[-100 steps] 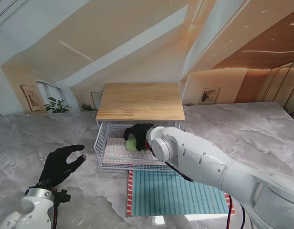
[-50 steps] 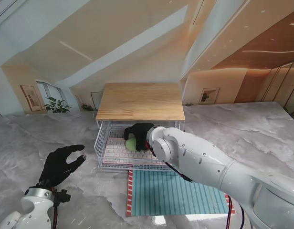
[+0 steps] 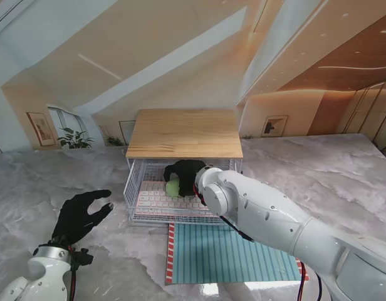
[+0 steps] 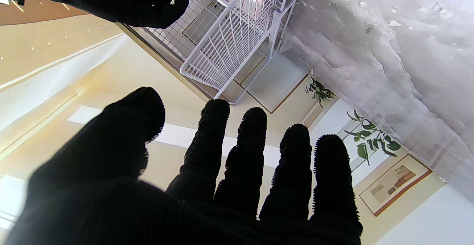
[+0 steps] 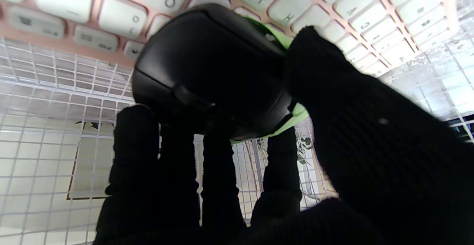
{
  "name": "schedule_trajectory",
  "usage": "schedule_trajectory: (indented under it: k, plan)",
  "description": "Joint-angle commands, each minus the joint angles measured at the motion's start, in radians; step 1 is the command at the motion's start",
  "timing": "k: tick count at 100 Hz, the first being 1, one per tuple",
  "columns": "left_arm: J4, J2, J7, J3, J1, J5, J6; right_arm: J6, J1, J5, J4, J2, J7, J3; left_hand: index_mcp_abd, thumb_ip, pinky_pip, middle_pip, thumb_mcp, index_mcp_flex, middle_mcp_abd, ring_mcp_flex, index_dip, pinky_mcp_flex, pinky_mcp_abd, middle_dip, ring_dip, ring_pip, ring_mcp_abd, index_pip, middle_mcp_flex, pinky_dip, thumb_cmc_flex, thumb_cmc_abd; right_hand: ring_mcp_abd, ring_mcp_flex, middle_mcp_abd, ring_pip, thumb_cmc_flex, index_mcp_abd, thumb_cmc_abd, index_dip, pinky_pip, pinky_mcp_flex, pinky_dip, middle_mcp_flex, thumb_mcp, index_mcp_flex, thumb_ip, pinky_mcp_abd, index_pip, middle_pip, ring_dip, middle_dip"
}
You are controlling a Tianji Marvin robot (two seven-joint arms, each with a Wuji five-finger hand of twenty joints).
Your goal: Unroll the mouse pad and set up the keyboard and mouse from the tabletop organizer
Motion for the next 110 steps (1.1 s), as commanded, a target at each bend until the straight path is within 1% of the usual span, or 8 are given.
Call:
schedule_trajectory:
  k: [1,43,75,110]
  plan:
    - [0.000,-0.004,-0.015,0.004,0.000,-0.002,-0.007,-0.003,-0.013,-0.008,-0.022,0.005,0.002,0.006,-0.021,0.020,0.010,-0.003,0.013,0.000,-0.025,-0.004,-0.007,0.003,-0.028,-0.006,0.009,0.004,-0.007,0.007,0.012,0.002,-0.030,0.019,-0.081,0.123,-0.022,0.170,0.125,-0.003,0.064,-0.001,0.048,0.020,0.040,0.032,0.106,0.032,0.055,-0.035,0.029,0.056,0.046,0.037]
    - [0.006,-0.004,-0.013,0.004,-0.007,-0.004,-0.017,0.019,-0.089,-0.028,-0.126,0.036,-0.027,0.090,-0.022,0.020,0.009,-0.005,0.010,-0.001,-0.025,-0.004,-0.008,0.002,-0.027,-0.007,0.008,0.002,-0.007,0.005,0.012,0.002,-0.029,0.020,-0.077,0.133,-0.019,0.179,0.128,0.005,0.069,-0.001,0.051,0.031,0.041,0.046,0.108,0.047,0.053,-0.033,0.031,0.056,0.036,0.040]
    - [0.007,-0.004,-0.014,0.001,-0.007,-0.002,-0.022,0.032,-0.141,-0.034,-0.177,0.049,-0.054,0.148,-0.021,0.021,0.009,-0.006,0.008,-0.001,-0.024,-0.004,-0.008,0.002,-0.027,-0.007,0.008,0.001,-0.006,0.005,0.012,0.001,-0.028,0.021,-0.073,0.139,-0.016,0.184,0.132,0.011,0.073,-0.001,0.052,0.039,0.040,0.052,0.107,0.055,0.052,-0.032,0.032,0.058,0.032,0.043]
    - [0.007,-0.003,-0.016,0.003,-0.008,-0.004,-0.026,0.056,-0.207,-0.048,-0.262,0.066,-0.072,0.218,-0.021,0.021,0.007,-0.008,0.005,-0.002,-0.025,-0.004,-0.009,0.000,-0.026,-0.007,0.008,0.000,-0.006,0.003,0.011,0.000,-0.027,0.022,-0.068,0.143,-0.012,0.188,0.138,0.016,0.075,-0.001,0.053,0.044,0.041,0.058,0.106,0.064,0.050,-0.030,0.032,0.058,0.028,0.042]
